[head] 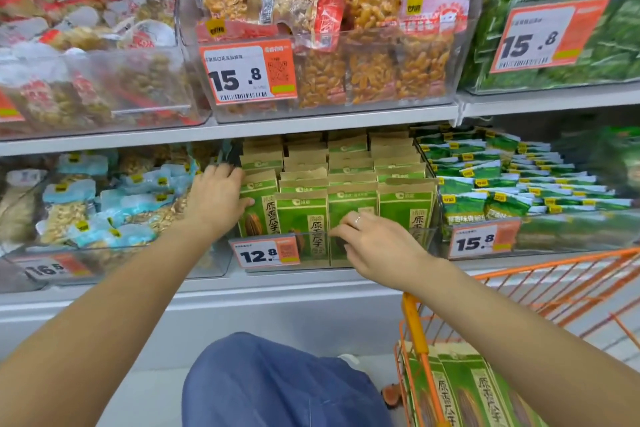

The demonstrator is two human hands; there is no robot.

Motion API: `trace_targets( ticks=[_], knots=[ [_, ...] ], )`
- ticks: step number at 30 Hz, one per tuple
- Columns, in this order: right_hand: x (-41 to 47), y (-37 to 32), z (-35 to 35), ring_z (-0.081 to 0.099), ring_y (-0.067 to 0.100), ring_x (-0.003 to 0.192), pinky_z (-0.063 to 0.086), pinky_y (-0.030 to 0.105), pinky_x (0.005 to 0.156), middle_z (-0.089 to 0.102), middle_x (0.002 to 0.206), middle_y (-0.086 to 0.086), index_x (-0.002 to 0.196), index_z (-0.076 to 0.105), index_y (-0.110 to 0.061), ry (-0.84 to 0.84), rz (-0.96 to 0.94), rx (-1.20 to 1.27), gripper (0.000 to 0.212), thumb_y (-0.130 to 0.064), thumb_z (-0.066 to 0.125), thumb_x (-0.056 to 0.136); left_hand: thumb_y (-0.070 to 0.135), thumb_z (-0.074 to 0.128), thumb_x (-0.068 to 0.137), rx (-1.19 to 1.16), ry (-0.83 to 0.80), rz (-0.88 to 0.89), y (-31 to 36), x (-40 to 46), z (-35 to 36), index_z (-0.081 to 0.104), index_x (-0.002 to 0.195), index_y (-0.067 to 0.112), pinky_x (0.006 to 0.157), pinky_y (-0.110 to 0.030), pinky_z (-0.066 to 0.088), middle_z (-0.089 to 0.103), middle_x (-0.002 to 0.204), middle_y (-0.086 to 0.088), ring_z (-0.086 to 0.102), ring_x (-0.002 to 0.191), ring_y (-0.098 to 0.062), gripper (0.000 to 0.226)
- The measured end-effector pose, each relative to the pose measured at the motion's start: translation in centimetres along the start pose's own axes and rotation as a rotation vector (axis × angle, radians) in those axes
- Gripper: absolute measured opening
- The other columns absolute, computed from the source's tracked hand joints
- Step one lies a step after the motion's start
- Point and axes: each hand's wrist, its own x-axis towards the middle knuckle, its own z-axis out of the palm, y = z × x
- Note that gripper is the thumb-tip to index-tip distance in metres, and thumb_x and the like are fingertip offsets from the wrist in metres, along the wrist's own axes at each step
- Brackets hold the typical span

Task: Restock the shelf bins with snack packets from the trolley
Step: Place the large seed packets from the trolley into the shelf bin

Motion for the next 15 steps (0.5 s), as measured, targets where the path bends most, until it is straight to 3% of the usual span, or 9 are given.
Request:
trace_targets(
  ticks=[2,4,8,11,15],
  knots=[
    [-0.9,0.3,-1.0,0.062,0.026,0.090,0.055,0.035,0.064,0.065,0.099,0.004,0.109,0.067,-0.013,-0.010,-0.024,0.025,0.026,-0.016,0.058,0.084,0.036,0.067,0.086,-0.121,0.058,-0.021,0.1,-0.5,0.2,0.054,0.126,0.008,0.098,-0.044,0.037,0.054,0.124,-0.016,0.046,0.117,-0.035,0.050],
    [-2.4,1.4,-2.5,0.063,0.022,0.093,0.057,0.035,0.067,0.067,0.098,0.000,0.105,0.068,-0.016,0.034,-0.012,0.045,0.027,-0.024,0.048,0.089,0.029,0.063,0.089,-0.331,0.215,-0.035,0.8,-1.7,-0.3,0.056,0.123,0.009,0.099,-0.045,0.037,0.056,0.124,-0.014,0.048,0.118,-0.034,0.041],
    [-7.9,3.8,-4.9,0.065,0.017,0.071,0.053,0.032,0.056,0.069,0.077,-0.001,0.091,0.072,-0.012,0.198,0.075,0.129,0.024,-0.022,0.051,0.091,0.014,0.055,0.088,-0.603,0.503,0.191,6.1,-5.9,-2.9,0.064,0.109,0.008,0.098,-0.035,0.036,0.063,0.113,-0.007,0.053,0.111,-0.025,0.023],
    [-12.6,4.8,-5.7,0.061,0.015,0.056,0.048,0.031,0.045,0.067,0.072,0.000,0.086,0.072,-0.011,0.154,0.053,0.100,0.025,-0.020,0.050,0.092,0.011,0.054,0.087,-0.710,0.426,0.465,11.9,-9.0,-3.7,0.068,0.100,0.008,0.094,-0.028,0.037,0.067,0.105,-0.003,0.056,0.103,-0.019,0.019],
    [-17.1,5.4,-6.6,0.058,0.020,0.058,0.043,0.029,0.046,0.067,0.083,0.000,0.084,0.071,-0.012,0.052,-0.039,0.005,0.020,-0.017,0.053,0.089,0.026,0.052,0.089,-0.765,0.101,0.677,19.4,-10.9,-2.0,0.068,0.105,0.018,0.096,-0.036,0.041,0.064,0.110,0.005,0.055,0.110,-0.020,0.024]
  ],
)
